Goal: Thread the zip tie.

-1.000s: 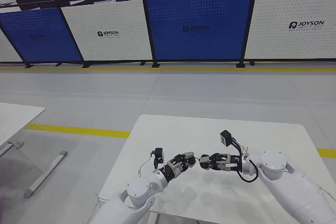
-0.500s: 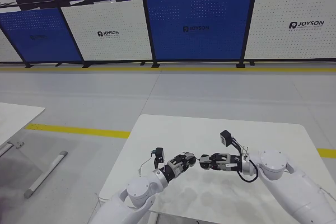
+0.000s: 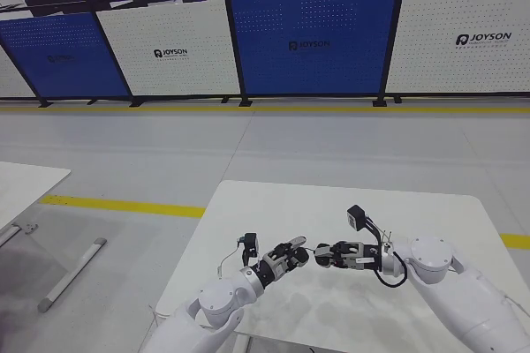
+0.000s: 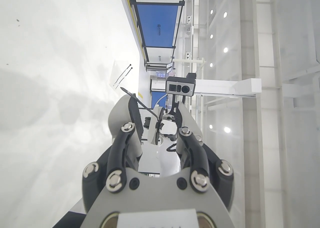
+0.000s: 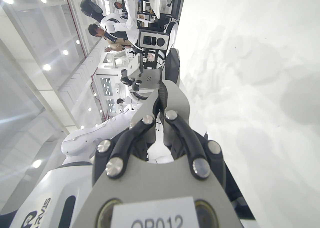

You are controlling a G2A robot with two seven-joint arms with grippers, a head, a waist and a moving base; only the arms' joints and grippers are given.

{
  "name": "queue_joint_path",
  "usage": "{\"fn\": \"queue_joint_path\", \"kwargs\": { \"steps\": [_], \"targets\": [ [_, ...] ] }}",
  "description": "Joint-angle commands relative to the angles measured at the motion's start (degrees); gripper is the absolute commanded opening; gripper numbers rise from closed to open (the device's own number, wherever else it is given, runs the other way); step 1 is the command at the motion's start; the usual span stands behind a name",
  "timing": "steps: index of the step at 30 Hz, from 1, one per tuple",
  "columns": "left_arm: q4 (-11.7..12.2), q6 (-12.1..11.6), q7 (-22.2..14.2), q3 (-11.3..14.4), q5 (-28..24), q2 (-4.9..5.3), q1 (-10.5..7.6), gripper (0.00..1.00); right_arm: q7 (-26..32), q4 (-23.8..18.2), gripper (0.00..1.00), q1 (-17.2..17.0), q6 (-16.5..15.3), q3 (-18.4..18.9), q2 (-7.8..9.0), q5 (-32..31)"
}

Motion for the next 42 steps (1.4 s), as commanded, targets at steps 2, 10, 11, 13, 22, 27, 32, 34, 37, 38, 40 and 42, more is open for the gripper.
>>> {"fn": "queue_joint_path", "kwargs": {
  "steps": [2,10,11,13,22,27,32,34,37,38,40,42],
  "targets": [
    [0.03,0.06,-0.15,-0.05,0.27,-0.03,-0.02,0.00,0.00,0.00,0.00,0.00,0.00,0.00,0.00,0.00],
    [-0.07,0.32,-0.75,-0.14,0.49,-0.14,-0.04,0.00,0.00,0.00,0.00,0.00,0.00,0.00,0.00,0.00],
    [-0.09,0.32,-0.70,-0.14,0.64,-0.15,-0.03,0.00,0.00,0.00,0.00,0.00,0.00,0.00,0.00,0.00],
    [-0.12,0.38,-0.77,-0.16,0.70,-0.18,0.00,0.00,0.00,0.00,0.00,0.00,0.00,0.00,0.00,0.00],
    [-0.14,0.51,-1.01,-0.70,0.19,-0.28,0.08,0.00,-2.25,-1.64,1.00,-1.81,0.77,1.64,0.12,-0.34],
    [-0.30,0.64,-0.71,-1.22,0.07,-0.29,0.35,0.00,-2.59,-2.49,1.00,-3.27,-0.08,3.70,0.48,-0.42],
    [-0.57,1.67,1.79,-1.30,0.64,-0.44,0.42,0.00,-3.96,-3.67,1.00,-5.92,-1.81,7.58,1.69,-1.15],
    [-0.50,2.65,2.80,-1.11,0.25,-0.58,0.30,0.00,-5.03,-4.94,1.00,-7.78,-2.64,10.43,2.63,-1.35],
    [-0.63,3.18,4.62,-1.04,-1.15,-0.82,0.28,0.00,-5.16,-6.33,1.00,-9.25,-2.66,12.36,3.35,-1.82],
    [-0.63,3.18,4.62,-1.04,-1.15,-0.82,0.28,0.00,-5.16,-6.33,1.00,-9.25,-2.66,12.36,3.35,-1.82],
    [-0.63,3.18,4.62,-1.04,-1.15,-0.82,0.28,0.00,-5.16,-6.33,1.00,-9.25,-2.66,12.36,3.35,-1.82],
    [-0.63,3.18,4.62,-1.04,-1.15,-0.82,0.28,0.00,-5.16,-6.33,1.00,-9.25,-2.66,12.36,3.35,-1.82]
  ]
}}
